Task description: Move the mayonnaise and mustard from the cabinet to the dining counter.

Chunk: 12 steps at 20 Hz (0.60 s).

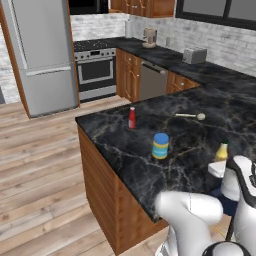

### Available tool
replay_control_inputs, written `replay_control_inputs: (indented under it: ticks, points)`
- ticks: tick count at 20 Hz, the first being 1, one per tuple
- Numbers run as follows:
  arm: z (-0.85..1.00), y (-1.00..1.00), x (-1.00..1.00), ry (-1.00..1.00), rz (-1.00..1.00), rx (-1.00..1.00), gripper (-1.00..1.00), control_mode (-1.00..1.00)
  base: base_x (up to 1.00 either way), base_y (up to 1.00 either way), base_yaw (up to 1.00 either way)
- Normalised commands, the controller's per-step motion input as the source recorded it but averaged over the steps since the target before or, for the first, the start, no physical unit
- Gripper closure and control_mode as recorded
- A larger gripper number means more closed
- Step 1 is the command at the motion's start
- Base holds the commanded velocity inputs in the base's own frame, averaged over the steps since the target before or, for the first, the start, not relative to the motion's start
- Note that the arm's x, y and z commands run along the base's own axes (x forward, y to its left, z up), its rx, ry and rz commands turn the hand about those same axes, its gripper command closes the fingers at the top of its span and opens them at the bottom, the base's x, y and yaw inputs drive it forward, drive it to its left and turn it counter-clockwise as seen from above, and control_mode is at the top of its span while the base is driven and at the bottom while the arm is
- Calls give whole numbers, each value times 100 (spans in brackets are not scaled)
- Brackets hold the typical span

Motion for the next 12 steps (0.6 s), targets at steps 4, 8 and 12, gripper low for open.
replay_control_inputs:
  ticks: [4, 8, 12]
  points:
    - [-20, 0, 54, 2, 3, 0, 100, -100, 0, 0, 0]
    - [-27, 0, 40, -1, 0, 0, 100, -100, 0, 0, 0]
    - [-25, 0, 31, -2, 0, 0, 100, -100, 0, 0, 0]
